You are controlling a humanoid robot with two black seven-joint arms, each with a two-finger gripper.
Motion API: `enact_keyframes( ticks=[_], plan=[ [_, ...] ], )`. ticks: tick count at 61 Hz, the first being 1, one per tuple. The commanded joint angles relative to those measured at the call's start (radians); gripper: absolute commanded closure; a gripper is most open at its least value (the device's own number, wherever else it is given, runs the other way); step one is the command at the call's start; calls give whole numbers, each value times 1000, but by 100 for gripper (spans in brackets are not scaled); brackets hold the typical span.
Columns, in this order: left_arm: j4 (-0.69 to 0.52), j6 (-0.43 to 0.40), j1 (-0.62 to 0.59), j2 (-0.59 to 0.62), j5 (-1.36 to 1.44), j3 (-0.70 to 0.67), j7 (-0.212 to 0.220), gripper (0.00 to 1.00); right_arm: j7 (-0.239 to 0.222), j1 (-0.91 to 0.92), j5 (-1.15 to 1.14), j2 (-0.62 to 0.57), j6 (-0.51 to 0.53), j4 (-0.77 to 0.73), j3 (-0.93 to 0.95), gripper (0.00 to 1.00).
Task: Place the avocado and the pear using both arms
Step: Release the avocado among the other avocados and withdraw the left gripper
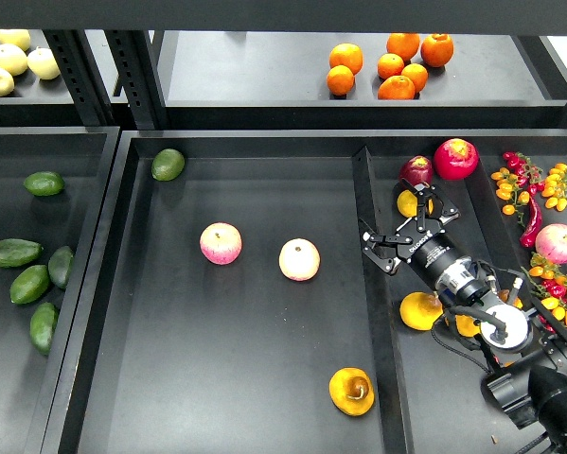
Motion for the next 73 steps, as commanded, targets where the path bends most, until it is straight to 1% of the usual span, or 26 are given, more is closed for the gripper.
enact_keyframes(
  ticks=[1,22,31,52,73],
  plan=[
    [3,0,3,-1,0,0,0,72,0,0,0,0,0,0,1,0],
    [7,0,8,-7,0,2,0,71,0,0,0,0,0,0,0,0],
    [24,0,11,-14,0,5,0,65,0,0,0,0,0,0,0,0],
    [41,0,29,-20,2,12,0,64,0,0,0,0,0,0,0,0],
    [93,0,46,-81,9,25,0,64,0,0,0,0,0,0,0,0]
  ],
)
